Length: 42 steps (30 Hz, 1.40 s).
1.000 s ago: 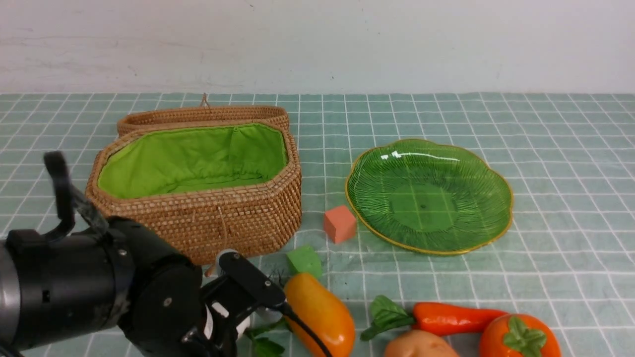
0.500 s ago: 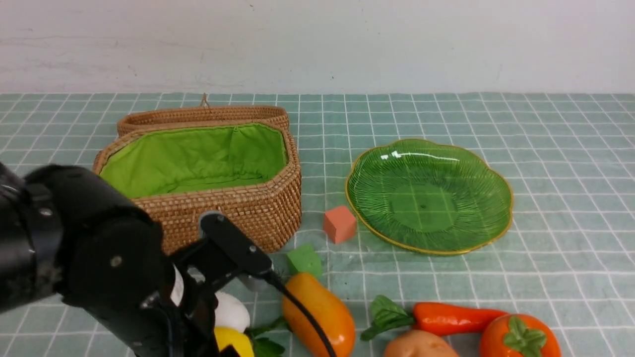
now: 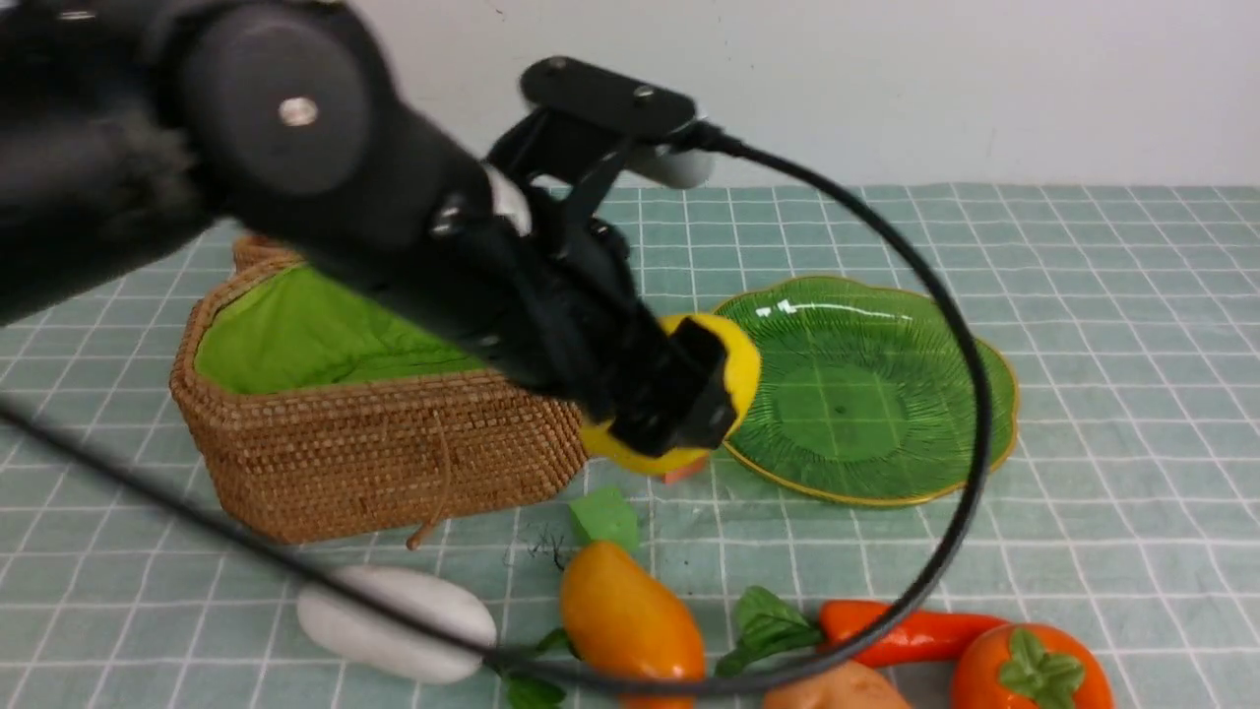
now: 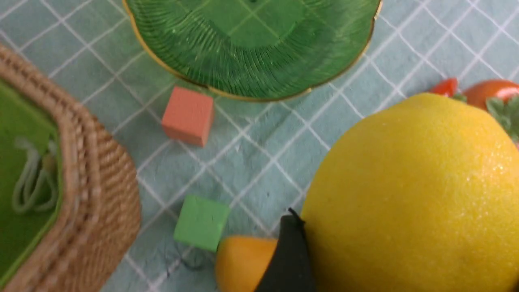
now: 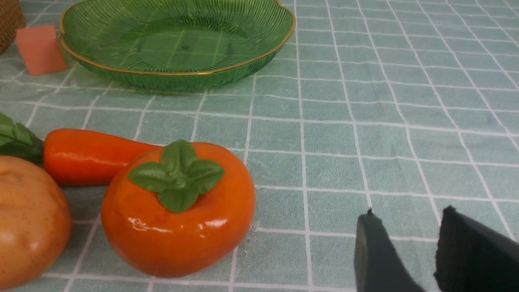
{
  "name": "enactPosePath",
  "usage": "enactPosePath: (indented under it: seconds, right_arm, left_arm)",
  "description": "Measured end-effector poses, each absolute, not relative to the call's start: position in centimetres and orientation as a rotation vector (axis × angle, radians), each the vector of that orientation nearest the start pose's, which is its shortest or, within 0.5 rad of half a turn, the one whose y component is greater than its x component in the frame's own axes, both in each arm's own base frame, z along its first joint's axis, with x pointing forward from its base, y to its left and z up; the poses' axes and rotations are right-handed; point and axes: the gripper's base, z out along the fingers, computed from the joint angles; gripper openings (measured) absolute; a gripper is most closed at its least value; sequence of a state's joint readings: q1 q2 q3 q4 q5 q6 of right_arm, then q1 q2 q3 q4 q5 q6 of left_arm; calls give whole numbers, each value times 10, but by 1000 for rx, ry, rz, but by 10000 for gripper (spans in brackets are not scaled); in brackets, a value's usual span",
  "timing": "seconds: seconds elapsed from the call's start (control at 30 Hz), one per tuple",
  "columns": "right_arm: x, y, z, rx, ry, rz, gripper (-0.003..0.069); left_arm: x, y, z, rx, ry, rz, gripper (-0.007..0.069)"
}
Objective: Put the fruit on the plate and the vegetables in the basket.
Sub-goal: Grab a lemon with your left arm and place it on the plate on the right, then take a daikon with your left arm and place it on the basket on the left.
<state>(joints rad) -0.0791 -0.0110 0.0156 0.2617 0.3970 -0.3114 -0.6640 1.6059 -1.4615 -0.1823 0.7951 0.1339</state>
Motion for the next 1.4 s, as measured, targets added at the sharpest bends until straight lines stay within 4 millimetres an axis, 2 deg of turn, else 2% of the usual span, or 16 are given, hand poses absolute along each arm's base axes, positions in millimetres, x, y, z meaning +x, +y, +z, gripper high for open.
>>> enactPosePath:
  seconds: [0.1, 0.13, 0.17, 0.23, 0.27, 0.33, 0.5, 0.67, 0.87, 0.97, 1.03, 1.07, 1.1, 1.13, 1.27, 1.4]
  right_arm:
    - [52, 5, 174, -60, 1870, -8, 241]
    - [52, 5, 174, -60, 1870, -8, 241]
    - [52, 5, 174, -60, 1870, -8, 241]
    - [52, 5, 174, -60, 1870, -8, 241]
    - [52, 5, 174, -60, 1870, -8, 241]
    - [52, 5, 174, -60, 1870, -8, 241]
    - [52, 5, 174, -60, 1870, -8, 241]
    - [52, 5, 174, -60, 1870, -8, 241]
    - [52, 5, 174, -60, 1870, -8, 241]
    - [52, 5, 174, -60, 1870, -8, 241]
    - [52, 5, 174, -60, 1870, -8, 241]
    - [52, 5, 174, -60, 1870, -8, 241]
    - [52, 5, 174, -60, 1870, -8, 241]
    - [52, 5, 174, -60, 1870, -8, 241]
    - [52, 5, 174, -60, 1870, -8, 241]
    - [52, 5, 174, -60, 1870, -8, 241]
  left_arm:
    - [302, -252, 331, 846, 2321, -463, 589]
    - [320, -266, 325, 814, 2322, -480, 589]
    - [336, -278, 311, 790, 2342, -488, 589]
    - [347, -287, 303, 768, 2351, -497, 589]
    - [364, -301, 289, 735, 2365, -509, 589]
    - [378, -313, 273, 728, 2376, -500, 589]
    - [398, -333, 242, 685, 2393, -455, 589]
    - [404, -336, 232, 562, 2416, -457, 589]
    - [403, -334, 231, 493, 2464, -466, 666]
    - [401, -331, 235, 505, 2485, -451, 670]
    - [396, -326, 247, 558, 2490, -425, 669]
    - [390, -317, 267, 619, 2470, -403, 668]
    - [389, -317, 267, 620, 2475, -401, 667]
    - [380, -306, 288, 685, 2451, -381, 664]
    - [342, -269, 334, 905, 2417, -287, 640]
    - [291, -225, 346, 1213, 2349, -143, 584]
